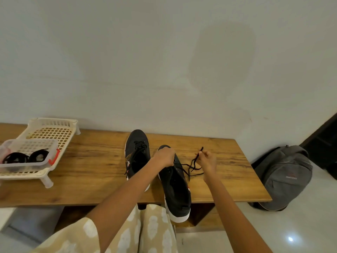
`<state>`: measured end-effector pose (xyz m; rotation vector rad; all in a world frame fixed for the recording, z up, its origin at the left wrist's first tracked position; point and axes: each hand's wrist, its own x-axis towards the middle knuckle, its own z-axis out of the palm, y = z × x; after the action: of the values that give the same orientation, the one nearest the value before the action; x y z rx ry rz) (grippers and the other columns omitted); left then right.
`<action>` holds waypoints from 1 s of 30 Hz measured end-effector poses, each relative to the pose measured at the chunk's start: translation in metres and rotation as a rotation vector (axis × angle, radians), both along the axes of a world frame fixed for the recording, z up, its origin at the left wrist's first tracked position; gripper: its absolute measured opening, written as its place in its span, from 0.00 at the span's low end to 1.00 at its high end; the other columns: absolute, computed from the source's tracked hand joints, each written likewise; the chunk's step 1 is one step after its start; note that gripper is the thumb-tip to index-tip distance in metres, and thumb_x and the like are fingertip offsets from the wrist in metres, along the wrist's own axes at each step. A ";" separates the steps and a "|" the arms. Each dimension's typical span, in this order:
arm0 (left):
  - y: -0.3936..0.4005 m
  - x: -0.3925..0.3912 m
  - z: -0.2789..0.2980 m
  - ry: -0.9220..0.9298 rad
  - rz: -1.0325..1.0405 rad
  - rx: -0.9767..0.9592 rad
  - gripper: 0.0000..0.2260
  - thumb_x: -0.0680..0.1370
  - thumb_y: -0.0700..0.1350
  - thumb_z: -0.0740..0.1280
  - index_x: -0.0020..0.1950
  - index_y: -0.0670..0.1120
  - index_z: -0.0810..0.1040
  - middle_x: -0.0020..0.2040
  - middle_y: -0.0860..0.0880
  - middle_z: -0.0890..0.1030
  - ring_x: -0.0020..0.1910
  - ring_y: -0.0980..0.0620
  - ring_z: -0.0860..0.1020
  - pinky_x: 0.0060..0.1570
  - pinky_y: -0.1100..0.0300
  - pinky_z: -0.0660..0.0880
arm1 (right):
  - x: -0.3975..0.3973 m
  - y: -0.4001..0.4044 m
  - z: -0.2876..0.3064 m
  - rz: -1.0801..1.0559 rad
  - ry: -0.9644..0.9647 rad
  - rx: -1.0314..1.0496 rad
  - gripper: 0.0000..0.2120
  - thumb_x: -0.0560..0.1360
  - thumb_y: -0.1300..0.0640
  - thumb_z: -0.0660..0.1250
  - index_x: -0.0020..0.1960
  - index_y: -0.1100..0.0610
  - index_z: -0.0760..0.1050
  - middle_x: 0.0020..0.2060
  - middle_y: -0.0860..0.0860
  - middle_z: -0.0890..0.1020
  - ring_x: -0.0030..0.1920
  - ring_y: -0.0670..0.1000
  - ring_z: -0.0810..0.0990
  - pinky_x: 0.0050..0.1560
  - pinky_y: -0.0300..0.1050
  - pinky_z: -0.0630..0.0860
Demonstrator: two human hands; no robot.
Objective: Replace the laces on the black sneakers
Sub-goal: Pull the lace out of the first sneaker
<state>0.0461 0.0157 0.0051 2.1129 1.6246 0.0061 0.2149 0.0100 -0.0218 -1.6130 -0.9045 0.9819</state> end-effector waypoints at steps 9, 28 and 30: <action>-0.006 0.016 -0.006 0.155 0.103 0.039 0.07 0.77 0.35 0.63 0.54 0.39 0.75 0.36 0.48 0.70 0.34 0.49 0.71 0.39 0.58 0.70 | -0.006 -0.022 -0.014 0.249 -0.543 -0.060 0.14 0.79 0.58 0.61 0.62 0.62 0.75 0.55 0.56 0.80 0.56 0.52 0.78 0.50 0.39 0.71; -0.016 0.004 -0.029 -0.752 0.483 -0.270 0.14 0.83 0.40 0.53 0.37 0.46 0.63 0.36 0.47 0.67 0.35 0.53 0.64 0.43 0.58 0.62 | -0.028 -0.027 0.006 0.655 -0.793 -0.154 0.14 0.78 0.48 0.62 0.61 0.52 0.76 0.52 0.50 0.81 0.49 0.51 0.80 0.49 0.49 0.79; -0.019 0.006 -0.033 -0.807 0.486 -0.268 0.09 0.83 0.42 0.53 0.44 0.45 0.67 0.40 0.50 0.68 0.40 0.53 0.67 0.43 0.60 0.64 | -0.030 -0.021 0.011 0.651 -0.913 -0.120 0.11 0.78 0.50 0.64 0.54 0.53 0.81 0.47 0.50 0.83 0.44 0.49 0.80 0.42 0.44 0.78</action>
<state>0.0516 -0.0029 -0.0277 1.2149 1.4561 0.6649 0.1850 -0.0113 -0.0111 -1.9316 -2.1171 0.6815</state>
